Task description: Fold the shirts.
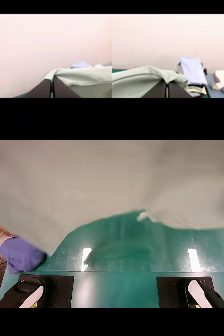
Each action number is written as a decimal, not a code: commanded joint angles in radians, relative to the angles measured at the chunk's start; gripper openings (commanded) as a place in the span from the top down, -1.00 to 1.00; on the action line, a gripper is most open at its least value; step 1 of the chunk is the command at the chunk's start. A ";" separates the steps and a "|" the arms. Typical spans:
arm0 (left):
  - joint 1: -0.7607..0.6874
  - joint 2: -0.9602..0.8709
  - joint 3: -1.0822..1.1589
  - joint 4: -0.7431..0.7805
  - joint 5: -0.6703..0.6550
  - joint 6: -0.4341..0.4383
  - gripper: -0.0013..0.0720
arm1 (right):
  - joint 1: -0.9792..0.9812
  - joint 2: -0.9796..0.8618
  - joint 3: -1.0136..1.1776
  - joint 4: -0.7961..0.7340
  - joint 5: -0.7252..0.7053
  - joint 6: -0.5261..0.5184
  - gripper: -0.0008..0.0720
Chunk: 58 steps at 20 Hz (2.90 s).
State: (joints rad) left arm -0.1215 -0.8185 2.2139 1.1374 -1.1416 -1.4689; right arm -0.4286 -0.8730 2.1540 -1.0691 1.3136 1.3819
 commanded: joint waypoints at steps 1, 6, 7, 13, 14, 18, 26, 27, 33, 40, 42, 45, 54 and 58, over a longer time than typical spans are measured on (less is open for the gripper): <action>0.000 0.008 0.000 0.096 -0.032 -0.040 0.89 | -0.045 -0.062 0.091 0.005 0.084 0.006 0.94; 0.000 -0.020 -0.468 0.206 -0.067 -0.113 0.89 | 0.048 -0.159 -0.215 0.044 0.208 0.007 0.94; 0.000 -0.053 -0.571 0.204 -0.061 -0.116 0.89 | 0.094 -0.206 -0.270 0.039 0.238 0.008 0.94; 0.000 -0.422 -0.832 0.172 0.065 -0.093 0.89 | 0.381 -0.576 -0.436 -0.230 0.278 0.069 0.94; 0.000 -0.489 -0.831 0.171 0.123 -0.094 0.89 | 0.402 -0.639 -0.433 -0.245 0.263 0.069 0.94; 0.000 -0.672 -0.822 0.153 0.410 -0.095 0.89 | 0.418 -0.862 -0.308 -0.240 0.098 0.069 0.94; 0.123 -0.790 -0.643 -0.039 0.439 0.004 0.89 | 0.414 -0.940 -0.135 -0.243 -0.082 0.026 0.94; 0.131 -0.789 -0.643 -0.084 0.392 0.082 0.89 | 0.414 -0.924 -0.167 -0.243 -0.082 0.019 0.94; 0.135 -0.788 -0.712 -0.099 0.092 0.213 0.90 | 0.420 -0.793 -0.486 -0.297 -0.092 0.013 0.94; 0.136 -0.790 -0.920 -0.110 0.208 0.208 0.89 | 0.423 -0.687 -0.809 -0.265 -0.195 0.024 0.94; 0.136 -0.788 -0.919 -0.129 0.199 0.181 0.27 | 0.420 -0.687 -0.826 -0.217 -0.187 0.024 0.70; 0.146 -0.777 -0.898 -0.126 0.107 0.148 -0.41 | 0.418 -0.660 -0.826 -0.207 -0.167 0.025 -0.12; 0.259 -0.422 -1.270 -0.008 -0.097 0.112 -0.40 | 0.225 -0.412 -0.827 -0.206 0.232 -0.026 -0.52; 0.259 -0.290 -1.575 -0.060 -0.006 0.116 -0.40 | 0.178 -0.356 -0.827 -0.205 0.256 -0.025 -0.52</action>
State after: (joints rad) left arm 0.1329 -1.1992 0.8261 1.1053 -1.1934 -1.3499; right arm -0.2142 -1.2724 1.3270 -1.2762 1.5124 1.3617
